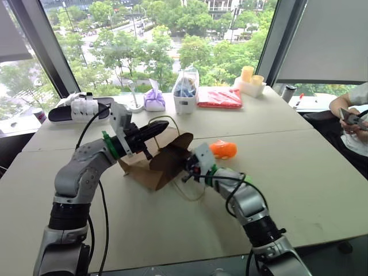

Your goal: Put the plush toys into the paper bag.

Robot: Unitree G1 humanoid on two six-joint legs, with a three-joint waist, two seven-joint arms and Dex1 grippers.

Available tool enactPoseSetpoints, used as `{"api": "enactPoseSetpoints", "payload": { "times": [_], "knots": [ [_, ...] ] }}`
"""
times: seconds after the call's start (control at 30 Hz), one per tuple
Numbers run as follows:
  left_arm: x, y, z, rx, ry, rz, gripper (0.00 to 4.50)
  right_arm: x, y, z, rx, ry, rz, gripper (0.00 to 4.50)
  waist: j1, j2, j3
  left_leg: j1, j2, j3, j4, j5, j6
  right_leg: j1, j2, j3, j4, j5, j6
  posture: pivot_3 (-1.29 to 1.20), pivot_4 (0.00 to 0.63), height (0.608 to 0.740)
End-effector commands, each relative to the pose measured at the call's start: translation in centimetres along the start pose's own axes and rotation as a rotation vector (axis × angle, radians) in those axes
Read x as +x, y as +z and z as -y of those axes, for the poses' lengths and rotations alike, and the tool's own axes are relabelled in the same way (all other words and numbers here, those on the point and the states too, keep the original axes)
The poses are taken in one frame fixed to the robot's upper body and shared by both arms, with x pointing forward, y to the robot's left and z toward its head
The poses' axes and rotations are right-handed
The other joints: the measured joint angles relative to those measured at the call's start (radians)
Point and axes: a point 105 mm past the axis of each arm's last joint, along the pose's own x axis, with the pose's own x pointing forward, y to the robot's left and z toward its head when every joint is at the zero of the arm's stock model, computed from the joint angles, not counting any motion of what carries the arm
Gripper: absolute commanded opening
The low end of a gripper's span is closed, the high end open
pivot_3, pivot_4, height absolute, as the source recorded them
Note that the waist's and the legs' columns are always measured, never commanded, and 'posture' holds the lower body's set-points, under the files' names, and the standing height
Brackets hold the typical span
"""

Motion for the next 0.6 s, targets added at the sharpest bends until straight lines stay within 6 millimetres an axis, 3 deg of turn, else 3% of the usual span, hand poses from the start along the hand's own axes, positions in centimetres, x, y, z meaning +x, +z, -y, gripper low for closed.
{"api": "enactPoseSetpoints", "payload": {
  "times": [0.03,0.13,0.23,0.43,0.6],
  "knots": [
    [0.1,0.9,0.9,0.042,-0.039,0.033,0.00,-3.7,1.7,1.2,-0.004,-0.044,0.028,1.38,0.002,0.000,0.000,0.000,0.000,0.000,0.000,0.000,0.001,0.000,0.000,0.000,0.000,0.000,0.000,0.00,0.150,0.740],
    [0.1,0.6,1.3,0.035,-0.057,0.032,0.00,-8.4,1.8,3.5,-0.041,-0.154,-0.020,2.93,0.017,0.000,0.000,0.000,0.000,0.000,0.000,-0.002,0.004,0.001,0.000,0.000,-0.001,0.000,0.000,0.00,0.150,0.740],
    [0.3,0.3,1.4,0.022,-0.066,0.033,0.00,-11.6,0.6,4.5,-0.006,-0.224,-0.110,4.46,0.030,0.000,0.000,0.000,0.000,0.002,0.001,-0.003,0.006,0.002,0.000,0.000,-0.004,0.000,0.000,0.00,0.150,0.740],
    [0.8,0.3,1.5,0.018,-0.079,0.043,0.00,-13.6,-4.2,3.4,0.117,-0.224,-0.241,4.46,0.029,0.000,0.000,0.002,0.000,0.004,0.001,-0.004,0.006,0.005,0.000,-0.001,-0.004,0.000,0.000,0.00,0.150,0.740],
    [1.0,0.3,1.4,0.014,-0.078,0.045,0.00,-13.6,-8.3,3.1,0.182,-0.243,-0.313,4.46,0.028,0.000,0.000,0.002,0.000,0.004,0.002,-0.004,0.006,0.006,0.000,-0.001,-0.004,0.000,0.000,0.00,0.150,0.740]
  ]
}}
